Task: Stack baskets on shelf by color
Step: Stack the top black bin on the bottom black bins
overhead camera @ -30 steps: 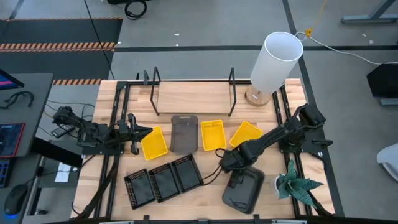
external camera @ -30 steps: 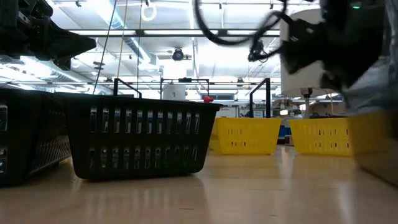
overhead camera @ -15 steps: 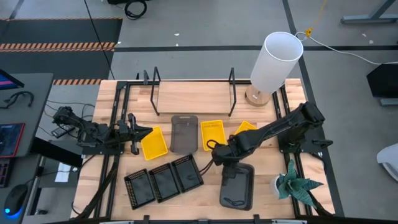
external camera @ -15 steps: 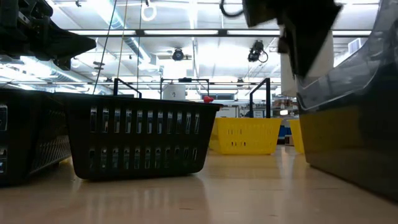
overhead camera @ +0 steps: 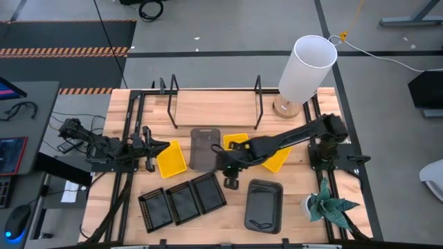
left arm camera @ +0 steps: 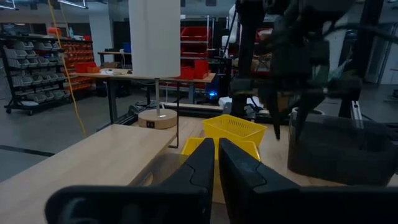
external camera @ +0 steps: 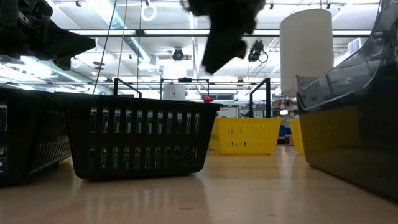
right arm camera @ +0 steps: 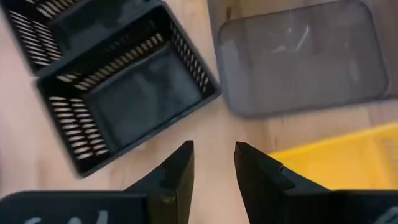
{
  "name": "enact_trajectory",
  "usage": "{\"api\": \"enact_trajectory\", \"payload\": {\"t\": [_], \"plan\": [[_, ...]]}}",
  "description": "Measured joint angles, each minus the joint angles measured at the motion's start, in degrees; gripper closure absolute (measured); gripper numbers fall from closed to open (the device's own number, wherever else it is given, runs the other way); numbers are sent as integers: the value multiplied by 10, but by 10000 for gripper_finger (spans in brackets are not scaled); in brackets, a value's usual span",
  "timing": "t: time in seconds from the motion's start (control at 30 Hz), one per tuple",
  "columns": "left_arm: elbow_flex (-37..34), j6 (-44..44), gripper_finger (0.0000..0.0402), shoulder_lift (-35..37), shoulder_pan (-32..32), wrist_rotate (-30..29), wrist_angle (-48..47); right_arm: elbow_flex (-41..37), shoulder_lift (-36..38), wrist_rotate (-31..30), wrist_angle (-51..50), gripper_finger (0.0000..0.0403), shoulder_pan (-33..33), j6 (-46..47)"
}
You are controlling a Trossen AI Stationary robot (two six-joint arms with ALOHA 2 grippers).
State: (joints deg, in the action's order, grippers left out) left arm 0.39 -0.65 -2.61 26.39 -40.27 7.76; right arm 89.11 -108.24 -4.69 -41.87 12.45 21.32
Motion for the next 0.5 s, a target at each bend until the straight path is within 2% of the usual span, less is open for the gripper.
{"api": "enact_trajectory", "payload": {"t": [0.17,0.33,0.5], "plan": [[0,0,364,-3,0,0,-4,101,-82,-4,-8,283,-10,-68],[0,0,365,-4,0,0,-4,210,-161,-36,-37,283,-19,-124],[0,0,373,-4,0,0,-5,271,-210,-33,-41,283,-32,-150]]}}
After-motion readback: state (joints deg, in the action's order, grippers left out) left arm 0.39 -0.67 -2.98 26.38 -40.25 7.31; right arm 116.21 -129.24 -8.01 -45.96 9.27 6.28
